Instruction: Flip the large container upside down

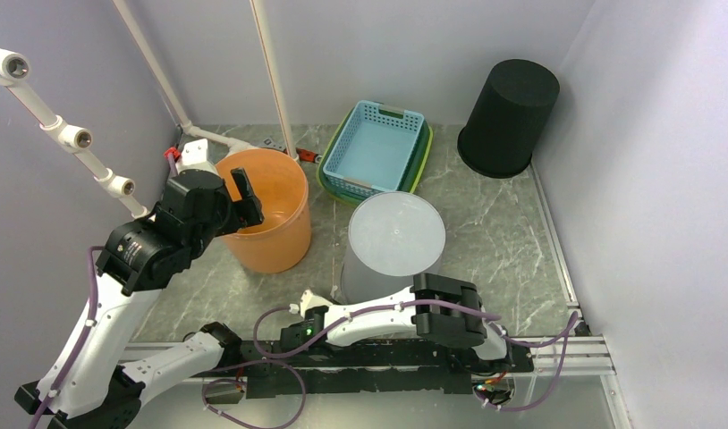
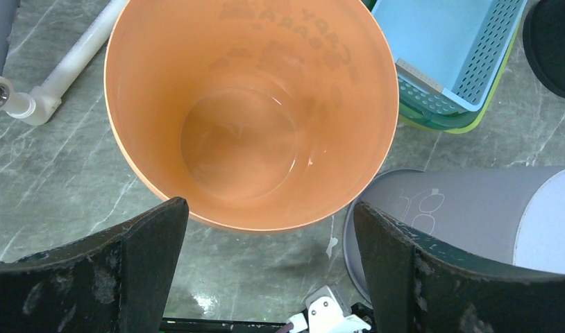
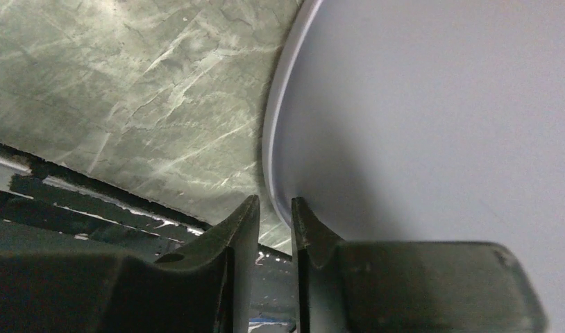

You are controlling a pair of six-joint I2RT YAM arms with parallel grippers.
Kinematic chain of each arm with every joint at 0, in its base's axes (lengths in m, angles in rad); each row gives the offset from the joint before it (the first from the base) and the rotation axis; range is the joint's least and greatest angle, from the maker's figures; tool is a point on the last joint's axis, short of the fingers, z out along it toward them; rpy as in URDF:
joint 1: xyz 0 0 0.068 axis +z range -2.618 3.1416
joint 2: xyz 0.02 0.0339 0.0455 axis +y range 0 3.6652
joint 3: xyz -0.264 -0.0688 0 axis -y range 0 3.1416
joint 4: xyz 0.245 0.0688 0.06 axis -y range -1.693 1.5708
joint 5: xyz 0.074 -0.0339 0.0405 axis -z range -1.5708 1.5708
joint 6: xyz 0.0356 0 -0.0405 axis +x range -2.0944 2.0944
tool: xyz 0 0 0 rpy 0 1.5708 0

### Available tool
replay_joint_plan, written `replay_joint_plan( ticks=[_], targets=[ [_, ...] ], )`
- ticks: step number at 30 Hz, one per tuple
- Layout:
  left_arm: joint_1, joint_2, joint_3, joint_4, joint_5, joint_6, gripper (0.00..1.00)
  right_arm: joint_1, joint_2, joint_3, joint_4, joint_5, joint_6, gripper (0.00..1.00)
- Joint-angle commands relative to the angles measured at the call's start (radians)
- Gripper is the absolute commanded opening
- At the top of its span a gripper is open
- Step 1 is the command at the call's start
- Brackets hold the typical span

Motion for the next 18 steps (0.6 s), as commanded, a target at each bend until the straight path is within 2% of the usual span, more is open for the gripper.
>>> replay_joint_plan(
  ticks=[1,13,18],
  targets=[
    [-0.004,-0.002,-0.004,0.037,0.001,0.008,0.94,0.006,-0.004,0.017,-0.012,0.027,0.017,0.29],
    [-0.004,-0.006,-0.001,0.03,0.002,0.008,0.94,0.014,-0.07,0.105,-0.068,0.084,0.034,0.31],
    [-0.004,-0.009,0.003,0.023,-0.007,0.008,0.94,0.039,-0.117,0.15,-0.069,0.12,0.02,0.35]
  ],
)
